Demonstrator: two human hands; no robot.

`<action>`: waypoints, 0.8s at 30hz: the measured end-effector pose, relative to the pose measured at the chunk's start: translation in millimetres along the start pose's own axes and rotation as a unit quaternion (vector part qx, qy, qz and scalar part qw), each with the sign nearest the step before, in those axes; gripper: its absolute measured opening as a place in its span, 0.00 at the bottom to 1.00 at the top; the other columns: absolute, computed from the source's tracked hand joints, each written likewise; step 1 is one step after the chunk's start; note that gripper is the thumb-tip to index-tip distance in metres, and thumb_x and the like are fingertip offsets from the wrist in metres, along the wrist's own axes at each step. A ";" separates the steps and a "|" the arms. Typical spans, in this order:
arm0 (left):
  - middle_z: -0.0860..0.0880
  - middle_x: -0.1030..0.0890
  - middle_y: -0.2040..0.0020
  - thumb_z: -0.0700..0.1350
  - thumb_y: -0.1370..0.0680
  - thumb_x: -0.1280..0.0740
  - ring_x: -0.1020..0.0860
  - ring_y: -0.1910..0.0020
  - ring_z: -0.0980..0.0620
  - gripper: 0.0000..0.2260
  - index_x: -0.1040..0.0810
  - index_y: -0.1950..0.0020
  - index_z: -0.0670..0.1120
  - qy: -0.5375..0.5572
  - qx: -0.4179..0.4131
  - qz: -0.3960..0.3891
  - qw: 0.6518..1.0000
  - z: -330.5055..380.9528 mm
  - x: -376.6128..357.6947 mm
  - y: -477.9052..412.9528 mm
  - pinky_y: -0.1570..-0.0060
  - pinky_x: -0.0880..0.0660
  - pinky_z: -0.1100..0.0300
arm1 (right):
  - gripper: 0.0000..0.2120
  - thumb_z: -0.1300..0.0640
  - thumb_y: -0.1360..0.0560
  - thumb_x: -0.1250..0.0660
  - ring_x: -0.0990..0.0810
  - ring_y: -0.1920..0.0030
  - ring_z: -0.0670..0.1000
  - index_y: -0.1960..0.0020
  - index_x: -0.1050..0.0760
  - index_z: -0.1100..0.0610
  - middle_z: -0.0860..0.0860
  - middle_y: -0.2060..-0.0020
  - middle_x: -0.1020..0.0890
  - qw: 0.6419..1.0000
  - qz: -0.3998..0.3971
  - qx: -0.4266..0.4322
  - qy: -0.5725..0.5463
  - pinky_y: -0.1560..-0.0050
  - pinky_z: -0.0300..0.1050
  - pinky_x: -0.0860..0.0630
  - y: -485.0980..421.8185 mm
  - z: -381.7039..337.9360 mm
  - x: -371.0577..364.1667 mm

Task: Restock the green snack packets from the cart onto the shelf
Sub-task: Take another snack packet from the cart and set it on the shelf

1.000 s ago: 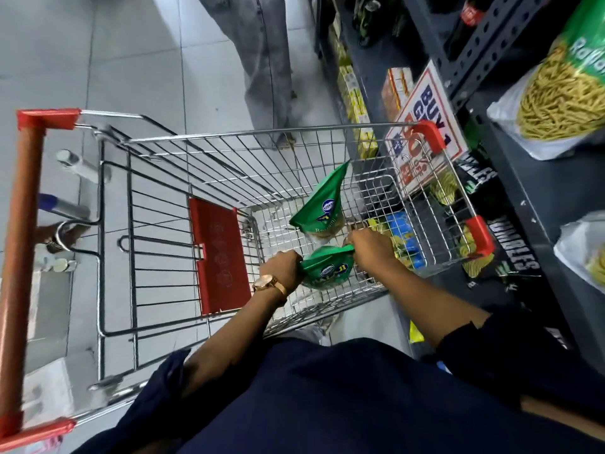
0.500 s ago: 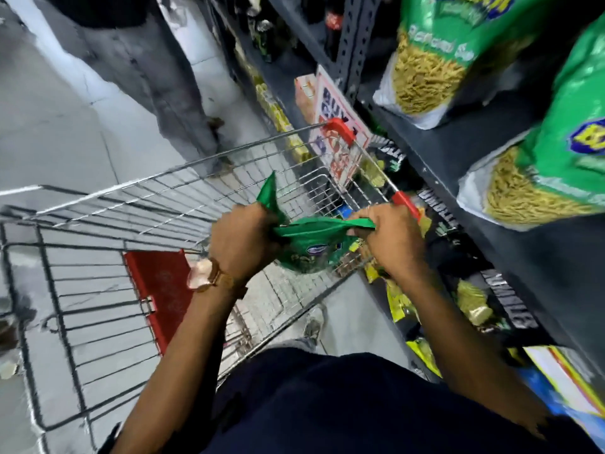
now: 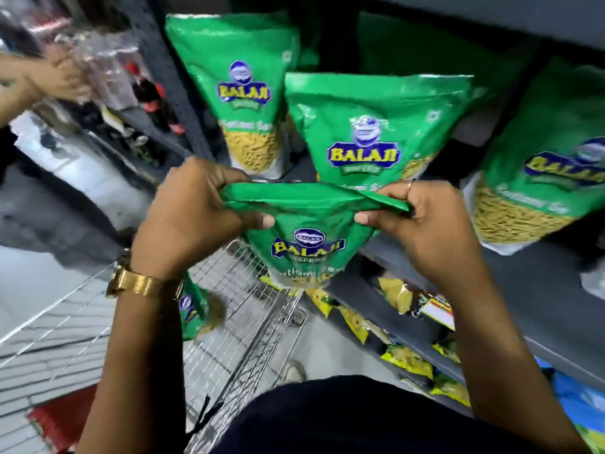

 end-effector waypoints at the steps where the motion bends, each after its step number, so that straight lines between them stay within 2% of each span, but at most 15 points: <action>1: 0.46 0.13 0.64 0.52 0.39 0.21 0.22 0.68 0.54 0.14 0.14 0.56 0.50 0.031 -0.019 -0.011 0.999 13.2 -4.0 -4.1 0.61 0.21 0.52 | 0.08 0.52 0.31 0.24 0.18 0.62 0.45 0.55 0.15 0.54 0.45 0.63 0.13 1.000 0.012 0.003 -0.005 0.59 0.47 0.23 4.2 1.9 17.2; 2: 0.47 0.13 0.62 0.50 0.38 0.20 0.21 0.66 0.56 0.14 0.14 0.55 0.50 0.058 -0.038 -0.022 0.997 27.0 -8.7 -7.8 0.59 0.20 0.52 | 0.04 0.53 0.31 0.24 0.21 0.66 0.38 0.58 0.16 0.52 0.39 0.68 0.16 1.000 0.026 0.010 -0.009 0.62 0.40 0.26 7.4 5.0 33.6; 3: 0.50 0.12 0.60 0.48 0.38 0.19 0.20 0.65 0.59 0.15 0.14 0.53 0.49 0.082 -0.060 -0.031 0.994 40.3 -15.1 -11.3 0.58 0.19 0.55 | 0.03 0.55 0.31 0.24 0.23 0.70 0.35 0.60 0.18 0.48 0.35 0.72 0.19 0.999 0.043 0.017 -0.014 0.66 0.32 0.30 11.7 7.1 50.0; 4: 0.52 0.12 0.57 0.45 0.36 0.19 0.19 0.62 0.62 0.15 0.14 0.52 0.49 0.112 -0.079 -0.035 0.990 50.6 -22.0 -13.4 0.54 0.18 0.57 | 0.05 0.57 0.31 0.24 0.24 0.72 0.33 0.61 0.18 0.48 0.33 0.73 0.19 0.998 0.060 0.023 -0.024 0.69 0.28 0.32 16.0 10.1 62.7; 6: 0.54 0.12 0.53 0.43 0.35 0.20 0.16 0.54 0.60 0.15 0.14 0.49 0.46 0.177 -0.117 -0.032 0.977 70.2 -39.9 -19.2 0.47 0.19 0.58 | 0.09 0.60 0.31 0.25 0.22 0.70 0.33 0.63 0.20 0.48 0.33 0.68 0.16 0.991 0.109 0.017 -0.074 0.69 0.33 0.24 29.5 18.3 88.8; 7: 0.55 0.12 0.53 0.43 0.34 0.21 0.16 0.53 0.59 0.14 0.14 0.50 0.47 0.204 -0.135 -0.029 0.969 79.7 -49.0 -22.2 0.48 0.19 0.59 | 0.09 0.61 0.30 0.25 0.20 0.67 0.33 0.62 0.19 0.48 0.32 0.67 0.16 0.986 0.137 0.011 -0.095 0.66 0.34 0.21 36.7 22.7 100.1; 10: 0.60 0.13 0.54 0.42 0.34 0.23 0.16 0.53 0.61 0.11 0.15 0.53 0.51 0.289 -0.167 -0.049 0.941 112.1 -79.9 -34.5 0.50 0.20 0.64 | 0.10 0.59 0.31 0.25 0.18 0.64 0.31 0.62 0.19 0.44 0.27 0.67 0.17 0.971 0.217 0.012 -0.101 0.63 0.28 0.21 53.3 36.8 128.6; 13: 0.59 0.13 0.56 0.36 0.33 0.24 0.17 0.54 0.58 0.13 0.16 0.54 0.51 0.354 -0.171 -0.079 0.916 141.9 -115.8 -49.2 0.48 0.20 0.62 | 0.07 0.57 0.31 0.26 0.15 0.59 0.36 0.59 0.17 0.44 0.30 0.62 0.16 0.957 0.271 -0.010 -0.100 0.56 0.40 0.17 66.7 50.4 152.2; 16: 0.58 0.14 0.60 0.31 0.31 0.26 0.17 0.58 0.59 0.13 0.17 0.54 0.49 0.395 -0.151 -0.096 0.901 163.8 -147.4 -63.3 0.54 0.20 0.64 | 0.07 0.58 0.29 0.26 0.14 0.58 0.41 0.58 0.17 0.46 0.33 0.61 0.14 0.946 0.306 -0.037 -0.102 0.51 0.53 0.16 73.7 73.5 165.4; 18: 0.55 0.14 0.58 0.30 0.31 0.27 0.17 0.59 0.59 0.15 0.18 0.53 0.49 0.412 -0.147 -0.092 0.894 175.5 -164.2 -70.4 0.56 0.20 0.66 | 0.07 0.57 0.29 0.26 0.15 0.60 0.41 0.58 0.17 0.45 0.36 0.62 0.13 0.937 0.335 -0.051 -0.088 0.52 0.52 0.17 74.9 87.1 168.3; 20: 0.48 0.16 0.52 0.30 0.30 0.27 0.18 0.57 0.57 0.15 0.19 0.49 0.47 0.411 -0.152 -0.077 0.896 181.8 -179.7 -75.6 0.53 0.21 0.64 | 0.06 0.56 0.29 0.27 0.16 0.62 0.42 0.58 0.18 0.45 0.44 0.60 0.12 0.927 0.362 -0.061 -0.078 0.55 0.47 0.17 74.3 98.6 166.1; 21: 0.46 0.16 0.50 0.30 0.30 0.27 0.19 0.56 0.56 0.15 0.20 0.47 0.45 0.411 -0.152 -0.069 0.896 182.5 -187.1 -77.3 0.51 0.21 0.64 | 0.03 0.56 0.29 0.28 0.15 0.62 0.46 0.56 0.19 0.48 0.52 0.58 0.12 0.923 0.373 -0.062 -0.077 0.57 0.48 0.18 74.4 103.6 163.4; 22: 0.45 0.16 0.50 0.31 0.29 0.27 0.18 0.56 0.56 0.14 0.20 0.47 0.44 0.419 -0.148 -0.065 0.894 180.8 -194.2 -78.6 0.50 0.21 0.63 | 0.04 0.53 0.29 0.28 0.15 0.62 0.55 0.55 0.19 0.52 0.60 0.57 0.13 0.919 0.382 -0.067 -0.074 0.57 0.52 0.18 74.5 107.6 160.2; 23: 0.47 0.15 0.51 0.32 0.29 0.27 0.18 0.55 0.56 0.12 0.19 0.48 0.45 0.435 -0.140 -0.064 0.887 178.1 -200.8 -79.5 0.50 0.21 0.63 | 0.10 0.49 0.29 0.28 0.16 0.60 0.64 0.53 0.19 0.55 0.66 0.57 0.15 0.914 0.393 -0.071 -0.074 0.56 0.60 0.20 74.8 111.5 157.0; 24: 0.50 0.14 0.52 0.34 0.28 0.27 0.17 0.54 0.56 0.11 0.19 0.50 0.48 0.451 -0.133 -0.061 0.881 174.0 -206.4 -80.1 0.50 0.20 0.63 | 0.16 0.45 0.29 0.29 0.19 0.58 0.70 0.52 0.20 0.57 0.70 0.58 0.17 0.910 0.399 -0.074 -0.079 0.56 0.65 0.22 75.3 114.5 153.9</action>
Point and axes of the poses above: each hand's wrist, its own y-axis away from the middle knuckle, its own x-axis out of the back of the hand, z = x × y, the point moved 1 cm from there along -y, towards the middle knuckle
